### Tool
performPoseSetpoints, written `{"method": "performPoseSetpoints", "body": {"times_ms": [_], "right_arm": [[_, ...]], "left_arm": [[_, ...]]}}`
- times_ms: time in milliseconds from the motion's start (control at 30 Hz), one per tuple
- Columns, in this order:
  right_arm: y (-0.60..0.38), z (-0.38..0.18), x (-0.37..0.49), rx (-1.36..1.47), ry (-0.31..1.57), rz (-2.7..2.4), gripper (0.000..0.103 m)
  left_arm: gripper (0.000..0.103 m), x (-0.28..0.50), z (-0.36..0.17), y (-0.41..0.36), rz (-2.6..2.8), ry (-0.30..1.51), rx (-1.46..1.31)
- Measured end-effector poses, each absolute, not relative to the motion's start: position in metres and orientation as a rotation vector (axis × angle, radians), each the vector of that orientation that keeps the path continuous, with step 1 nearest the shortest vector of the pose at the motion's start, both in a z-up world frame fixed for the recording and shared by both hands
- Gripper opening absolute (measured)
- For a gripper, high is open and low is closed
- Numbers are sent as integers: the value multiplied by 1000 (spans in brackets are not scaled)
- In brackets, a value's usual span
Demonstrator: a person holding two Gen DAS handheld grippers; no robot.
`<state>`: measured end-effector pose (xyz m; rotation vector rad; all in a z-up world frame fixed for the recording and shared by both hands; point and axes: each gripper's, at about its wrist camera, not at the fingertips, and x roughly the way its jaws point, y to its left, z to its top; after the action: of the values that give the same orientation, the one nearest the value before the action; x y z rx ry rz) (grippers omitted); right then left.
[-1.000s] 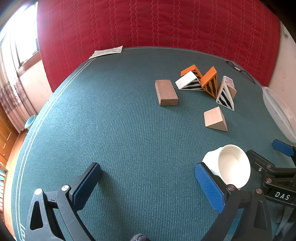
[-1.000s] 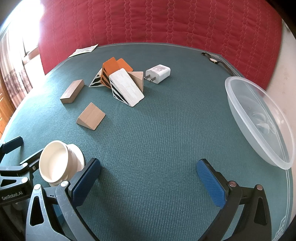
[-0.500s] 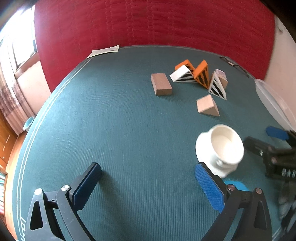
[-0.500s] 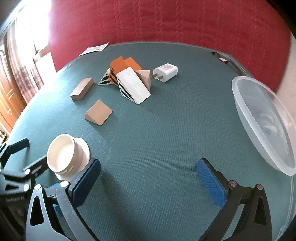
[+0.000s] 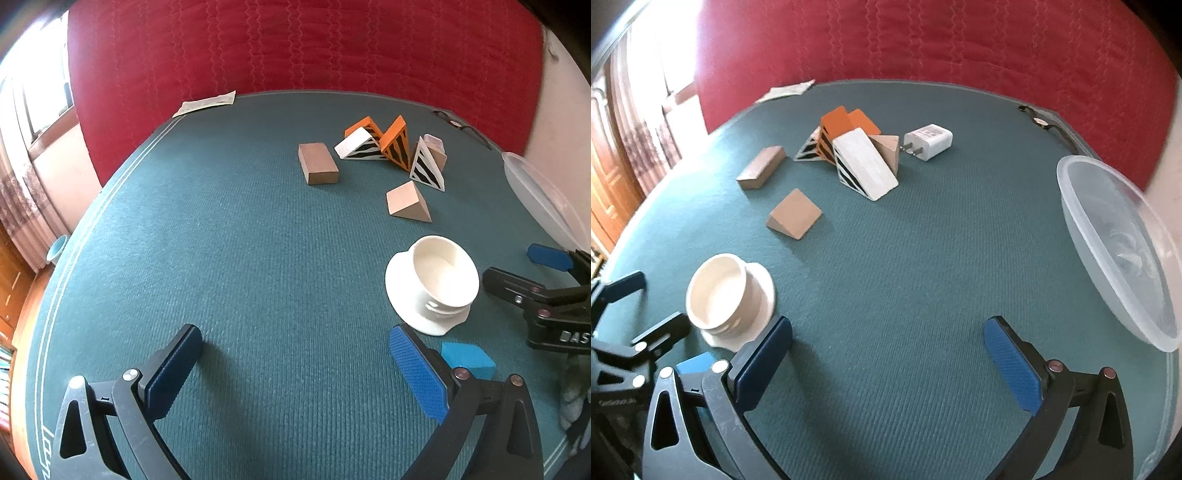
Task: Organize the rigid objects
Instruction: 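Move the left gripper toward the white cup and saucer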
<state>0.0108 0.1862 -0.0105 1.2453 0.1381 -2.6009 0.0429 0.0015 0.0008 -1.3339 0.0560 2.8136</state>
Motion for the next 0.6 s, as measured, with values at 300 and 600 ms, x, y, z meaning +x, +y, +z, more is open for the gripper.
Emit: {"method": "performPoseSetpoints", "body": {"times_ms": [300, 600], "right_arm": [[214, -2, 30, 1157, -78, -2570, 103], [228, 16, 42, 1063, -130, -2613, 103]], "left_arm": [[103, 48, 10, -2, 2882, 57, -1275], [103, 62, 28, 15, 2880, 98, -1180]]}}
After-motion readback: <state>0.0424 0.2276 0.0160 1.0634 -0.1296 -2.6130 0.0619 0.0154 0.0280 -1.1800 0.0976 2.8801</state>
